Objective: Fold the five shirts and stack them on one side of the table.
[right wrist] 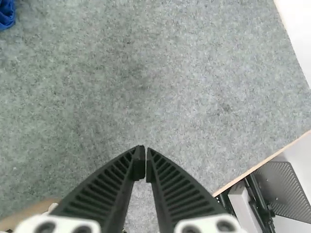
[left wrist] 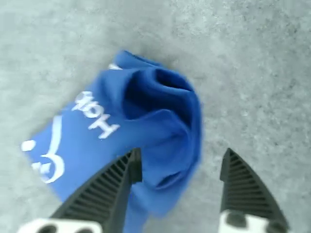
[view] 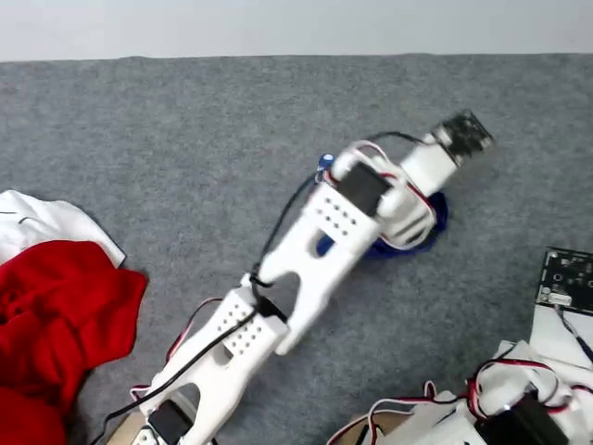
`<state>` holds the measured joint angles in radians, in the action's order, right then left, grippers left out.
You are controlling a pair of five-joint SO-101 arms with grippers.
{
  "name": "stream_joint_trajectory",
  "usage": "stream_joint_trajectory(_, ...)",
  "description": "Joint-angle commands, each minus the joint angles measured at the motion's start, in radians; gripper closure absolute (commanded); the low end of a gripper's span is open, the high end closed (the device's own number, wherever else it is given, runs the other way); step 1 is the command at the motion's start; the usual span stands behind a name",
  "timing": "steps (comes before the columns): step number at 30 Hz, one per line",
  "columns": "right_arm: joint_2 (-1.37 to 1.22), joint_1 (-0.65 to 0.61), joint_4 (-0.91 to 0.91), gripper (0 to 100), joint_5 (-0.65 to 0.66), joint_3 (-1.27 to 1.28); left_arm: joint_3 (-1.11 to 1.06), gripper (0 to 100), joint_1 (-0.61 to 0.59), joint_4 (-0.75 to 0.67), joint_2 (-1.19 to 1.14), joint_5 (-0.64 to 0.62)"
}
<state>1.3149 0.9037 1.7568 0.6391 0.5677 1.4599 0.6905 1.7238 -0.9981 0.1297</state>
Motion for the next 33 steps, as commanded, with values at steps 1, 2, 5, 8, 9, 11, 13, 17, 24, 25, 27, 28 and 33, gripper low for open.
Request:
stream_joint_trajectory(1, 0.002, 0.012, 0.038, 98.8, 0.006, -0.003, 0.09, 79, -0.081, 0.032, 0.023, 0.014)
stream_joint_trajectory(2, 0.002, 0.012, 0.038, 98.8, 0.006, -0.003, 0.102, 81, -0.106, 0.032, 0.026, 0.023)
stream_joint_trajectory(5, -0.001, 0.007, 0.038, 98.8, 0.005, -0.003, 0.099, 90, -0.167, 0.032, 0.049, 0.068)
stream_joint_trajectory(8, -0.01, 0.004, 0.035, 98.8, 0.0, -0.003, 0.067, 97, -0.215, 0.032, 0.064, 0.081)
stream_joint_trajectory(9, -0.012, -0.004, 0.027, 98.8, -0.002, 0.0, 0.045, 99, -0.226, 0.031, 0.064, 0.091)
stream_joint_trajectory(11, -0.028, -0.028, 0.022, 98.8, -0.002, 0.017, -0.007, 99, -0.239, 0.029, 0.051, 0.104)
stream_joint_trajectory(13, -0.048, -0.042, 0.022, 98.8, -0.002, 0.023, -0.045, 99, -0.247, 0.021, 0.025, 0.104)
stream_joint_trajectory(17, -0.061, -0.042, 0.024, 98.8, -0.003, 0.025, -0.064, 99, -0.235, -0.012, -0.055, 0.104)
stream_joint_trajectory(24, -0.059, -0.041, 0.03, 98.8, -0.002, 0.023, -0.067, 99, -0.14, 0.023, -0.187, 0.127)
stream_joint_trajectory(25, -0.059, -0.041, 0.03, 98.8, -0.002, 0.023, -0.07, 99, -0.124, 0.034, -0.199, 0.127)
stream_joint_trajectory(27, -0.059, -0.039, 0.031, 98.8, 0.0, 0.023, -0.074, 99, -0.104, 0.035, -0.198, 0.12)
stream_joint_trajectory(28, -0.059, -0.039, 0.031, 98.8, 0.0, 0.023, -0.084, 99, -0.098, 0.035, -0.186, 0.12)
stream_joint_trajectory(33, -0.059, -0.039, 0.031, 98.8, 0.002, 0.023, -0.217, 99, -0.025, 0.035, -0.035, 0.12)
